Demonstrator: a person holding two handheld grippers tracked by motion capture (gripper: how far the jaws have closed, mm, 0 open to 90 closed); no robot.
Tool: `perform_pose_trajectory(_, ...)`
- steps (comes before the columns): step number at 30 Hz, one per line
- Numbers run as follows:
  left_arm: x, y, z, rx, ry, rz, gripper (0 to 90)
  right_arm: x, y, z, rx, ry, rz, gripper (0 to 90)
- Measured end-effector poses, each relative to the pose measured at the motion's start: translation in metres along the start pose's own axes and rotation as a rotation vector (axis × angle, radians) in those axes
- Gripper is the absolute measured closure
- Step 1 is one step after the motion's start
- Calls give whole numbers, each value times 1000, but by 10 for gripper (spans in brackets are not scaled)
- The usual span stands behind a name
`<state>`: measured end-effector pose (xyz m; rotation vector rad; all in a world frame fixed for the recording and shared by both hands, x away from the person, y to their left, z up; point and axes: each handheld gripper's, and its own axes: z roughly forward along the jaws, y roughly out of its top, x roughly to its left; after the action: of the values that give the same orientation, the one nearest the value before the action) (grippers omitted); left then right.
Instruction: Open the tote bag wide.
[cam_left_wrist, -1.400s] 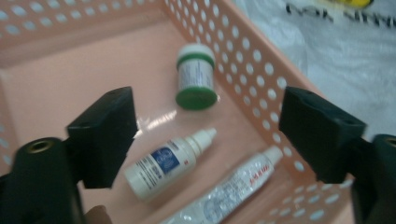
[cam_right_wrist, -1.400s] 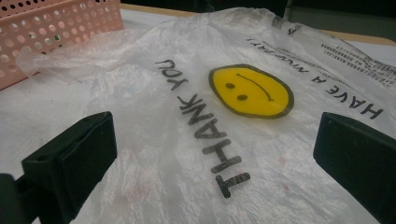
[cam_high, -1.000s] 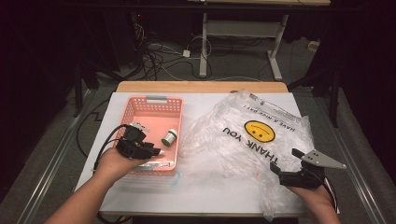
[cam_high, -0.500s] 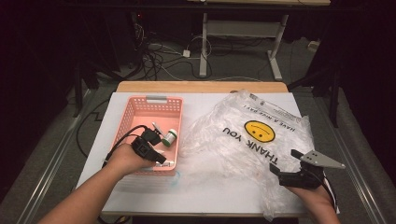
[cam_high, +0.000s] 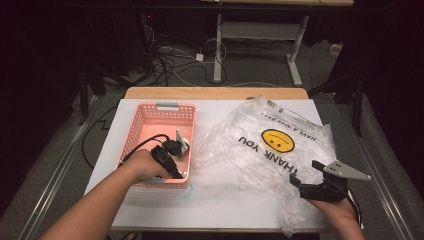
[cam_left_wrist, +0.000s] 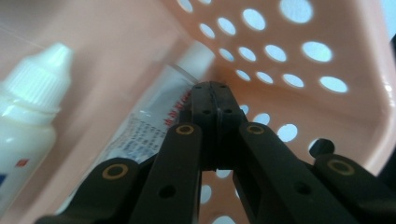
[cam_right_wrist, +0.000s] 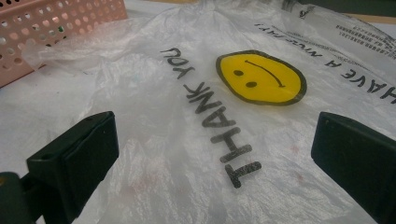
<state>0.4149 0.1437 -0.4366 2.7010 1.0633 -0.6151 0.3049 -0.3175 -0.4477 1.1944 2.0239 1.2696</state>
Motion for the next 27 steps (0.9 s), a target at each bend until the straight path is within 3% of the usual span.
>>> perform_pose_trajectory(4, 1, 7, 9, 43, 74, -10, 883, 0, 0, 0, 0, 0, 7, 14)
perform_pose_trajectory(6, -2, 8, 6, 13, 128, -1, 883, -1, 0, 0, -3, 0, 3, 14)
perform_pose_trajectory(10, 1, 9, 4, -31, 197, -5, 883, -1, 0, 0, -1, 1, 6, 15)
perform_pose_trajectory(19, 11, 12, 0, -107, 281, -25, 882, -1, 0, -1, -3, 0, 5, 18)
perform_pose_trajectory(24, 14, 13, -1, -134, 297, -28, 882, -1, -1, -1, -4, -1, 4, 18)
perform_pose_trajectory(27, 10, 12, -3, -157, 289, -9, 882, -1, 0, -1, -6, -1, 3, 17)
